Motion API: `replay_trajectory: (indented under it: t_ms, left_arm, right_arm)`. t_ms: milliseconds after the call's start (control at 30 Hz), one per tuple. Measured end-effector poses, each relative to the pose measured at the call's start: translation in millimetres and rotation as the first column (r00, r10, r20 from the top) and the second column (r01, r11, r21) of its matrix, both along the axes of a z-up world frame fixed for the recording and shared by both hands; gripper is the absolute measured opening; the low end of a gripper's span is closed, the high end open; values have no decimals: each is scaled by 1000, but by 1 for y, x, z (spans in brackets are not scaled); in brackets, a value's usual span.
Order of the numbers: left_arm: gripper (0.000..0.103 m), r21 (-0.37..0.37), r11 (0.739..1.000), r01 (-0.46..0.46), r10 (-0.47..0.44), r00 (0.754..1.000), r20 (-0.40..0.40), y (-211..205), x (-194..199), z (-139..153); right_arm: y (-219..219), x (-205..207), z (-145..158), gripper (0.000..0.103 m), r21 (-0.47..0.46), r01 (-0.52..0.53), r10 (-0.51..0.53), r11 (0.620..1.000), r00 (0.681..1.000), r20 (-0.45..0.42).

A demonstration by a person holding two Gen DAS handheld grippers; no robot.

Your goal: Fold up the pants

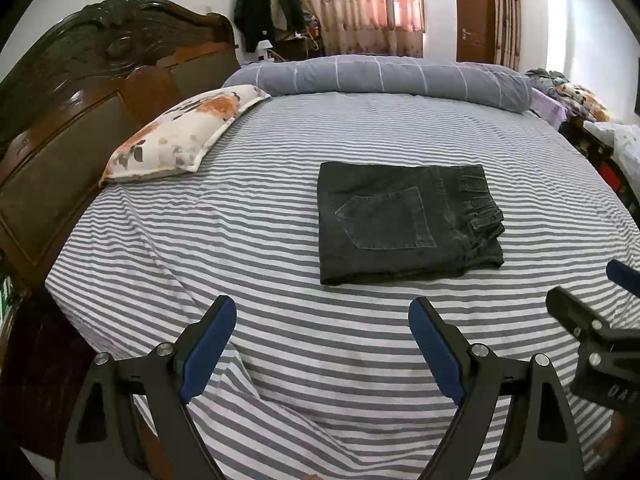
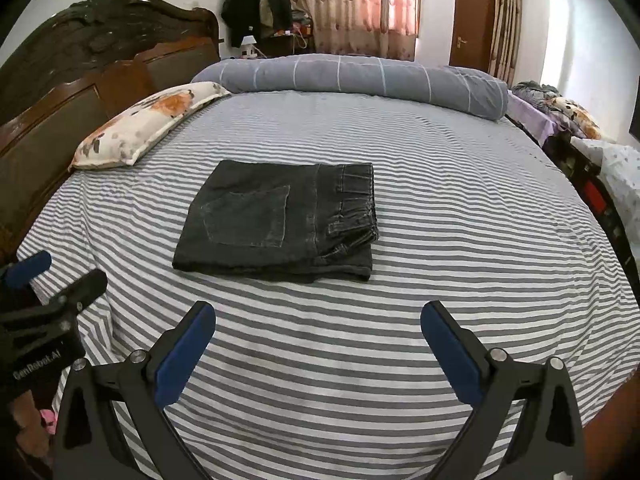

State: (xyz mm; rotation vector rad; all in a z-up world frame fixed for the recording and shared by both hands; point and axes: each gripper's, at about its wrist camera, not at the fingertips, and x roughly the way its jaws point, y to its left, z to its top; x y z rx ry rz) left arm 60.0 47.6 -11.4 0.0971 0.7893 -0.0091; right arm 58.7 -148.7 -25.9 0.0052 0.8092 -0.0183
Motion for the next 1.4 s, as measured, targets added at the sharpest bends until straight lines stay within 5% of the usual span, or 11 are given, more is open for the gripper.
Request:
replay_trajectory:
  t_ms: [1400]
  left_arm:
    - [88,64,998,18,-17,1000,-21,-28,-12,-15]
  right_arm:
    - [-4,-6,-17,102,-12,-22,22,1000,999,-36]
